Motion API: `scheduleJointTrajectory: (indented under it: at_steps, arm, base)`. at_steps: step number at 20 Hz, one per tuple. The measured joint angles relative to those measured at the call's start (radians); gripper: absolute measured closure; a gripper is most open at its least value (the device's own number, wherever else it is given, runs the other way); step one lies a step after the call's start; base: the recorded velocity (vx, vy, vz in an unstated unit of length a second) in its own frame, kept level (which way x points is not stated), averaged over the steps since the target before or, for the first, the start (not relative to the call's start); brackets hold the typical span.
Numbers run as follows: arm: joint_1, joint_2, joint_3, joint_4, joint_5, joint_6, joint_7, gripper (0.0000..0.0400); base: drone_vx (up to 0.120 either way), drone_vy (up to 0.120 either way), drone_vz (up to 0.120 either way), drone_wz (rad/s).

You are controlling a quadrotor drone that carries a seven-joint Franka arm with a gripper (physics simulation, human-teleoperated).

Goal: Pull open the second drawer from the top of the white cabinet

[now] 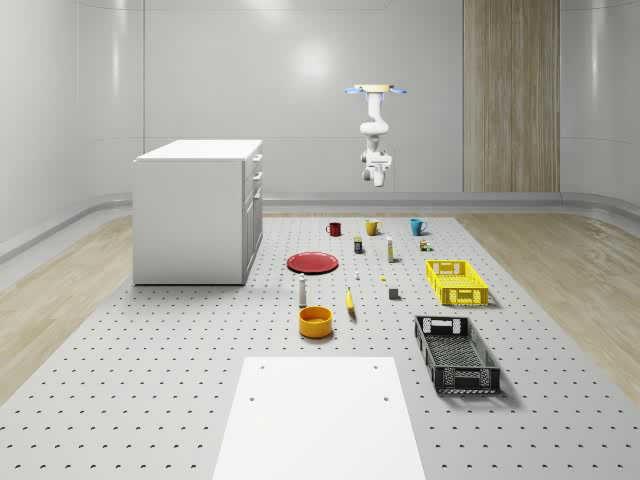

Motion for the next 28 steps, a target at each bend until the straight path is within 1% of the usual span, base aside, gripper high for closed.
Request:
scheduleJointTrajectory:
  at_steps: [2, 5, 9, 12, 14, 17, 28]
  arm:
    - [-0.001, 0.003, 0.001, 0.042, 0.000, -0.037, -0.001, 0.0053]
    - [-0.002, 0.019, 0.001, 0.106, 0.001, -0.084, -0.001, 0.0078]
    - [-0.004, 0.047, 0.002, 0.189, 0.001, -0.135, -0.002, 0.0092]
    - [-0.004, 0.065, 0.003, 0.236, 0.002, -0.162, -0.002, 0.0096]
    - [-0.005, 0.073, 0.003, 0.258, 0.002, -0.174, -0.002, 0.0098]
    - [-0.006, 0.081, 0.003, 0.278, 0.002, -0.184, -0.003, 0.0099]
    - [-0.007, 0.085, 0.004, 0.296, 0.002, -0.189, -0.003, 0.0100]
  base:
    - [0.000, 0.000, 0.000, 0.000]
    - [0.000, 0.000, 0.000, 0.000]
    - [0.000, 0.000, 0.000, 0.000]
    - [0.000, 0.000, 0.000, 0.000]
    - [0.040, -0.060, 0.000, 0.000]
    - [0.120, -0.120, 0.027, 0.000]
    - [0.120, -0.120, 0.120, 0.000]
